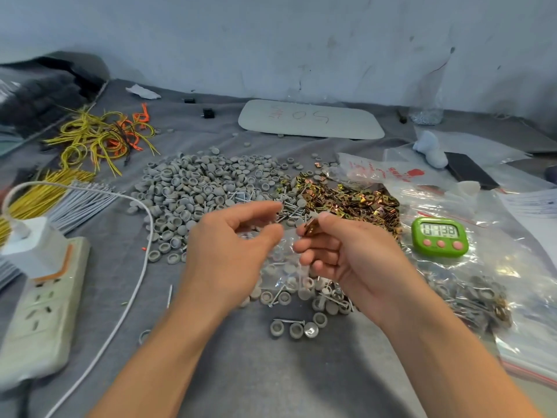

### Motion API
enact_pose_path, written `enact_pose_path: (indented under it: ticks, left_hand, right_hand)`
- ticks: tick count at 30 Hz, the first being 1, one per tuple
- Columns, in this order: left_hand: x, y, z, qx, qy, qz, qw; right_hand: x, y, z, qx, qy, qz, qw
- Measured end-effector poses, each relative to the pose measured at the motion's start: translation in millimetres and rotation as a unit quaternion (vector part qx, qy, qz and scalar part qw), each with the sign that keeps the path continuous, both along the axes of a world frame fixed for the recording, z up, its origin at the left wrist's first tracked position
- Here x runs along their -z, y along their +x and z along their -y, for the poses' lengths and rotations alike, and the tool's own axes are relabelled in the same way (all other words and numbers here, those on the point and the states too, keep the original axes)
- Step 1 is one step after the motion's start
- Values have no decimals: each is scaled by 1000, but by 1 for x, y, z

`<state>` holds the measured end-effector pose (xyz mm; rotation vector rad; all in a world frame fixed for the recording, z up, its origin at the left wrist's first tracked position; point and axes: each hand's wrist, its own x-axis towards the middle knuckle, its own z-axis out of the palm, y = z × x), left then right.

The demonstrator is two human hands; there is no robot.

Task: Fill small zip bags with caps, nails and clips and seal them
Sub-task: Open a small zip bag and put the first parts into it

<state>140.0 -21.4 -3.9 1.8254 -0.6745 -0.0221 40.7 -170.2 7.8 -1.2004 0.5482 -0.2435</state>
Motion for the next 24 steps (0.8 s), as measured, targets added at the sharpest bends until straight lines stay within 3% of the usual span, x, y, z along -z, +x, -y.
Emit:
enact_pose_path:
  ticks: [2,4,7,11,14,19,24]
  left_hand:
    - [3,13,-11,18,152,57,987]
    - [8,21,-17,95,300,69,947]
    - [20,23,-13,154,413,103,892]
    - [23,22,2,104,348,146,920]
    - [25,17,9,104,336,158,923]
    - [29,10,22,96,340,179,918]
    - [28,9,19,61,280,149,946]
  right_hand:
    - [1,3,1,31,29,-13,999]
    - [2,5,2,51,33,-33,998]
    - [5,7,4,71,23,-50,996]
    - [6,11,1,83,-17,-46,995]
    - [6,13,2,96,-108,-49,988]
    - [13,9,16,109,-309,-110,938]
    - [20,14,16,76,-421,-140,893]
